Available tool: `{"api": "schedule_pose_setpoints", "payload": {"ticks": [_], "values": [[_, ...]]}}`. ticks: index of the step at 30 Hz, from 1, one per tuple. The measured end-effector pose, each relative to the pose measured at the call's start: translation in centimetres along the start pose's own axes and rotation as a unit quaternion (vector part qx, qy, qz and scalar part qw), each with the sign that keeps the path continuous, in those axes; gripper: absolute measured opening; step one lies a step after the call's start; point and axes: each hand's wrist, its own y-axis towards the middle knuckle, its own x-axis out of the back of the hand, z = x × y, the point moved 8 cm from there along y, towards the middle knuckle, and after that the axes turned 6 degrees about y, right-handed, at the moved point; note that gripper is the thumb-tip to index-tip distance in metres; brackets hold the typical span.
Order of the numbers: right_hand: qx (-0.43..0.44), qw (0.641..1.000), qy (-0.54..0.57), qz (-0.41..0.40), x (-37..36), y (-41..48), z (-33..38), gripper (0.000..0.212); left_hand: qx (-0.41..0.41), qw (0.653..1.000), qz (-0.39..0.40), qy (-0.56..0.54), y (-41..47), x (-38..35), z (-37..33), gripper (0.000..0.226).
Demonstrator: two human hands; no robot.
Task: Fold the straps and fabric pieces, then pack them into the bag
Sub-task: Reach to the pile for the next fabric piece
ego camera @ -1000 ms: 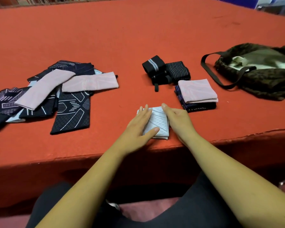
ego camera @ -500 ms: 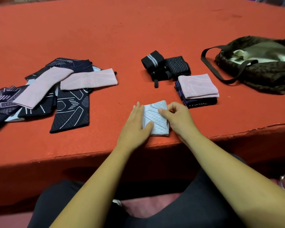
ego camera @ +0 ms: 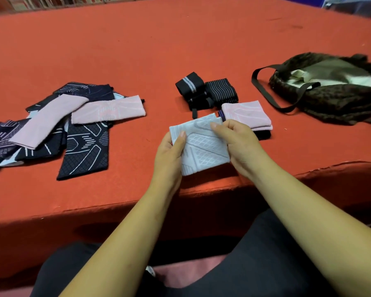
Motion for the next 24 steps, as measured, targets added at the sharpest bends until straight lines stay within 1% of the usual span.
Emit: {"api": "schedule_pose_setpoints", "payload": {"ticks": [3, 6, 7, 8, 10, 14, 16, 18, 20, 22, 24], "values": [[0.045, 0.994, -0.089, -0.049, 1.1, -0.1, 1.1, 0.044, -0.02, 0.999, 0.019, 0.017, -0.1, -1.4, -0.8, 0.026], [0.095, 0.985, -0.128, -0.069, 2.0, 0.1, 2.7, 0.046, -0.057, 0.996, 0.036, 0.055, 0.3, -2.4, -2.0, 0.032], [0.108, 0.983, -0.136, -0.066, 2.2, 0.2, 3.1, 0.045, -0.066, 0.994, 0.045, 0.076, 0.7, -2.6, -2.3, 0.028], [0.118, 0.981, -0.143, -0.063, 2.3, 0.4, 3.5, 0.045, -0.073, 0.991, 0.054, 0.095, 1.1, -3.0, -2.5, 0.019], [0.119, 0.98, -0.146, -0.066, 2.7, 0.8, 4.0, 0.047, -0.064, 0.988, 0.077, 0.118, 2.0, -3.5, -2.6, 0.002], [0.097, 0.985, -0.127, -0.064, 4.4, 2.1, 4.0, 0.055, -0.02, 0.982, 0.098, 0.16, 4.2, -4.4, -2.4, 0.012], [0.091, 0.984, -0.139, -0.069, 5.3, 2.7, 3.7, 0.053, -0.014, 0.981, 0.091, 0.173, 5.2, -5.0, -2.5, 0.016], [0.096, 0.982, -0.14, -0.081, 6.1, 3.1, 3.6, 0.051, -0.012, 0.982, 0.083, 0.169, 6.1, -5.9, -2.7, 0.015], [0.112, 0.977, -0.148, -0.103, 6.8, 3.6, 4.0, 0.043, -0.021, 0.983, 0.075, 0.164, 6.8, -7.2, -2.9, 0.014], [0.134, 0.967, -0.171, -0.132, 7.5, 4.3, 4.7, 0.036, -0.034, 0.984, 0.057, 0.164, 7.4, -8.3, -3.2, 0.011], [0.158, 0.95, -0.21, -0.169, 8.6, 5.2, 5.8, 0.028, -0.02, 0.987, 0.048, 0.151, 8.1, -9.5, -3.0, 0.007]]}}
